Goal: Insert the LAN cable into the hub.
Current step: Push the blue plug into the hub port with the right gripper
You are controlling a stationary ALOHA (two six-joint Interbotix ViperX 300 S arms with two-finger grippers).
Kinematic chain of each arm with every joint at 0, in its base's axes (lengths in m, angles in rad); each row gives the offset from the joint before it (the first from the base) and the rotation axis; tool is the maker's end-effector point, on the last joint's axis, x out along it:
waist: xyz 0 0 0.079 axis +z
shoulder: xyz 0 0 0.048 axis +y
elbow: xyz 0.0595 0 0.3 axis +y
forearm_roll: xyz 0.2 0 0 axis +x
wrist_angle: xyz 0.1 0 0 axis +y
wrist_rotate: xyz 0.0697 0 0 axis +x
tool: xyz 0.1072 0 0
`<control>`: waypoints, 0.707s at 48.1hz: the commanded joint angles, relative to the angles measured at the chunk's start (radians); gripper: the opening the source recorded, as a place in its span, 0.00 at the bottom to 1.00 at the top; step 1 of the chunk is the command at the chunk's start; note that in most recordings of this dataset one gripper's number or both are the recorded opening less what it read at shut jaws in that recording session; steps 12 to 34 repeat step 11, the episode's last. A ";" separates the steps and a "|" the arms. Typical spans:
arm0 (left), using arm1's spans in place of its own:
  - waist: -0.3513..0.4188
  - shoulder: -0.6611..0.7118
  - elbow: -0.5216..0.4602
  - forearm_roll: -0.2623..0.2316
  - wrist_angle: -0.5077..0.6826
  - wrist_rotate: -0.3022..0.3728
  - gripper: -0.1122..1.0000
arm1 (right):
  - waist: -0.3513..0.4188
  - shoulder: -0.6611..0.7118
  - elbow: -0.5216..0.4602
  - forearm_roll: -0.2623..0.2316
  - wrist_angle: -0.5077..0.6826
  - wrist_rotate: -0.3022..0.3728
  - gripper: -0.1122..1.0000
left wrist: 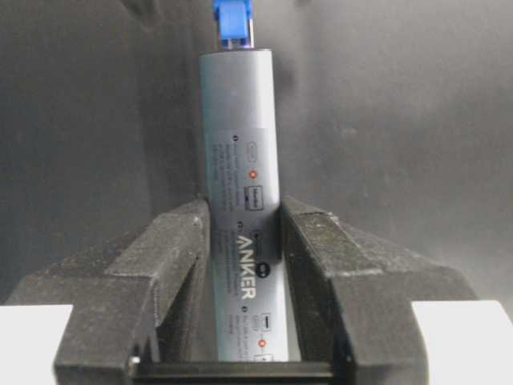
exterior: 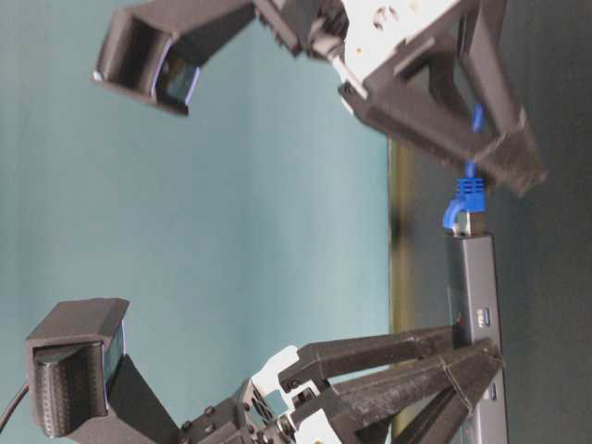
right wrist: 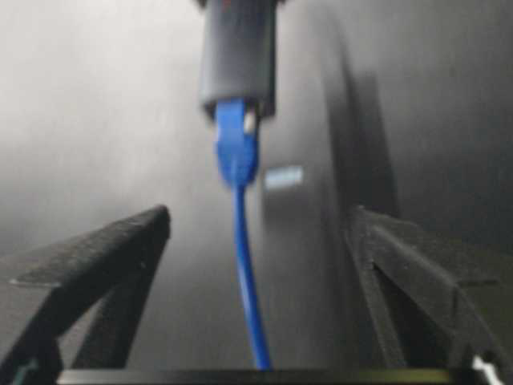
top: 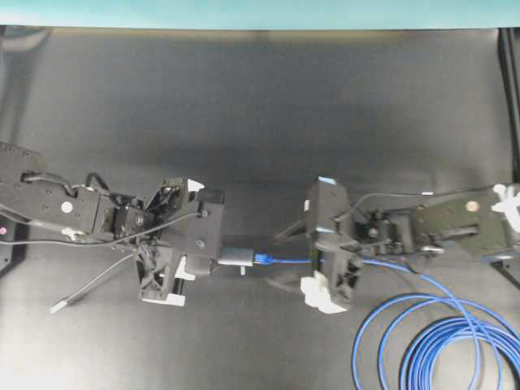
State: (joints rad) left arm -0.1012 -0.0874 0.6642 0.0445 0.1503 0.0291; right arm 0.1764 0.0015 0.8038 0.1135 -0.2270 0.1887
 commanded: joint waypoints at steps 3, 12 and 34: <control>0.000 -0.006 -0.018 0.003 0.009 -0.002 0.36 | 0.006 -0.087 0.040 0.005 0.043 0.009 0.84; 0.002 0.003 -0.029 0.003 0.005 -0.006 0.36 | 0.006 -0.190 0.101 0.011 0.069 0.011 0.85; 0.002 0.003 -0.029 0.003 0.005 -0.006 0.36 | 0.006 -0.190 0.101 0.011 0.069 0.011 0.85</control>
